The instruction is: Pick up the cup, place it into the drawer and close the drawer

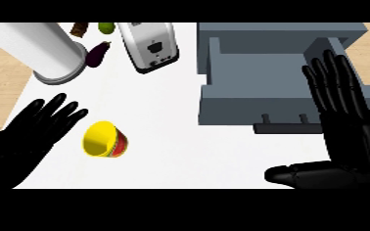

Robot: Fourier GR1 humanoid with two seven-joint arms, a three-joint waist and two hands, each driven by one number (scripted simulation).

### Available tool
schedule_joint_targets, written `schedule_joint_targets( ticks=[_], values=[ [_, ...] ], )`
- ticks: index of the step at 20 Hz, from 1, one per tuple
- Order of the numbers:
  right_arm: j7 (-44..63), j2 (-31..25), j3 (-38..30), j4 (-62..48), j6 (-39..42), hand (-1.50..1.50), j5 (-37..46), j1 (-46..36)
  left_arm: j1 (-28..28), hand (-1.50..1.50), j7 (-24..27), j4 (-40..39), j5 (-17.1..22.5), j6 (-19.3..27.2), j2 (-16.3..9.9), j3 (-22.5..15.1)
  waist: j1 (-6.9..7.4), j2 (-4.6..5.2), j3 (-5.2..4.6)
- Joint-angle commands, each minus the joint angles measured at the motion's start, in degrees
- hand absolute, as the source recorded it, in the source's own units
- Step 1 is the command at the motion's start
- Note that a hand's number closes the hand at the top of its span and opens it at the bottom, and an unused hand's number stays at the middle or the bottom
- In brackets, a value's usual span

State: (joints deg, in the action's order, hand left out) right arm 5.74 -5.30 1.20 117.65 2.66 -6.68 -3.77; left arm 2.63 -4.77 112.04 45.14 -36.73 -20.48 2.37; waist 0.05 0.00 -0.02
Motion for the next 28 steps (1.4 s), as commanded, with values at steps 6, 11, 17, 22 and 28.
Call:
schedule_joint_targets(
  ticks=[6, 11, 17, 22, 28],
  values=[
    [-1.26, 0.34, -1.96, -2.24, 1.67, -1.5, -1.34, -0.3, -0.96, -1.5, 0.05, -5.6, -5.59, -4.78, 4.97, 0.66, -0.06, -0.02, 0.01],
    [3.43, 0.27, -0.56, 1.51, 0.48, -1.5, 0.61, -3.01, -0.12, -1.5, -2.71, -3.59, -3.46, -3.33, 4.3, 3.02, 0.06, -0.04, 0.01],
    [-1.77, 1.7, -0.59, -3.71, 0.26, -1.5, 2.56, -2.83, 0.62, -1.5, -0.17, -9.54, -6.38, -8.88, 4.0, 5.99, 0.13, 0.0, 0.01],
    [-0.01, 0.16, -2.59, -1.7, 2.03, -1.5, 0.04, -2.16, -3.21, -1.5, 0.48, -16.45, -12.0, -9.16, 5.12, 6.91, -0.09, 0.02, 0.01],
    [0.89, -0.18, -3.47, -1.31, 2.39, -1.5, -0.75, -3.12, -4.43, -1.5, 10.32, -23.34, -26.18, -10.99, 10.32, 6.85, -0.13, 0.03, 0.0]
  ],
)
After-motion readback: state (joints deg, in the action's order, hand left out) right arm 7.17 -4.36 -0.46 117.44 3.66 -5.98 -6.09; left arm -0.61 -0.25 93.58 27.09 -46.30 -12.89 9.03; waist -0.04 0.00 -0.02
